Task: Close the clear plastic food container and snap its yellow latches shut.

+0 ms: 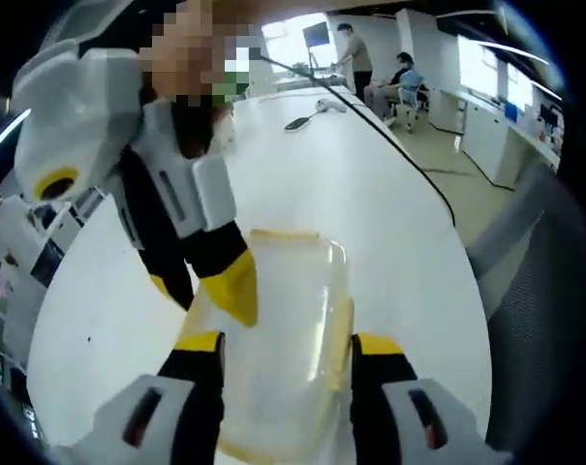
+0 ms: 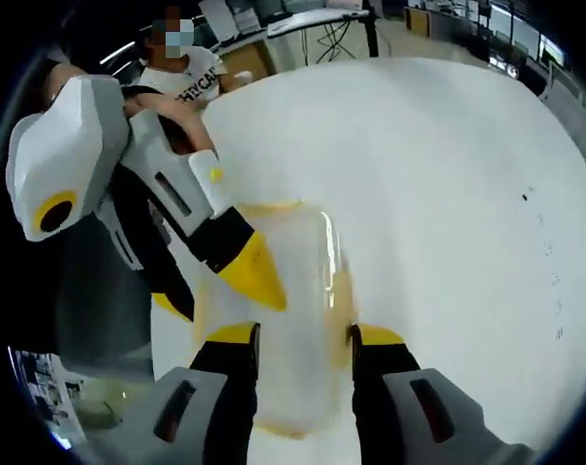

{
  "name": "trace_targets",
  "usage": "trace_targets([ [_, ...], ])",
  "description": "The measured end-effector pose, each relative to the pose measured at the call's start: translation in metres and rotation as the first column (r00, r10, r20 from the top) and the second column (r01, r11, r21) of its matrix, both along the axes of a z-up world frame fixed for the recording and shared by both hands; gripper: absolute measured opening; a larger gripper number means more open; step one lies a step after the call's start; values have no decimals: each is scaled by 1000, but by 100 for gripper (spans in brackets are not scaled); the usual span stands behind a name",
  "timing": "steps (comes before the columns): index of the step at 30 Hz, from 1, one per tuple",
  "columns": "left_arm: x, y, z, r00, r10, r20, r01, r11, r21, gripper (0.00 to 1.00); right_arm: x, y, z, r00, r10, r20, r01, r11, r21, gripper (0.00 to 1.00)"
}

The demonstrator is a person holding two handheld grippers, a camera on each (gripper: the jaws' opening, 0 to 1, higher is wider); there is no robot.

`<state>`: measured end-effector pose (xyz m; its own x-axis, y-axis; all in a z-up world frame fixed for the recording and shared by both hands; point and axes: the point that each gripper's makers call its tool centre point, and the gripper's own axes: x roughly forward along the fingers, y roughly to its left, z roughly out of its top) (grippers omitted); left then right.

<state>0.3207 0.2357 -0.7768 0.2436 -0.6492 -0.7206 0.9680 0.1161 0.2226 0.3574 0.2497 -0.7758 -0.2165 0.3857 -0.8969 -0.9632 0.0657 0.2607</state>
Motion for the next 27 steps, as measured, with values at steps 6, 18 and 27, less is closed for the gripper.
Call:
trace_targets([
  [6,1,0,0,1000,-3,7,3,1000,-11,48,5,-1,-3,999,40,-4,-40,997,-65,34],
  [18,0,0,-1,1000,6,5,-6,1000,-19,45,2,3,-6,992,118,-36,-121,986,-111,33],
  [27,-2,0,-1,1000,7,21,-7,1000,-24,43,-1,4,-8,987,154,-53,-160,979,-129,30],
])
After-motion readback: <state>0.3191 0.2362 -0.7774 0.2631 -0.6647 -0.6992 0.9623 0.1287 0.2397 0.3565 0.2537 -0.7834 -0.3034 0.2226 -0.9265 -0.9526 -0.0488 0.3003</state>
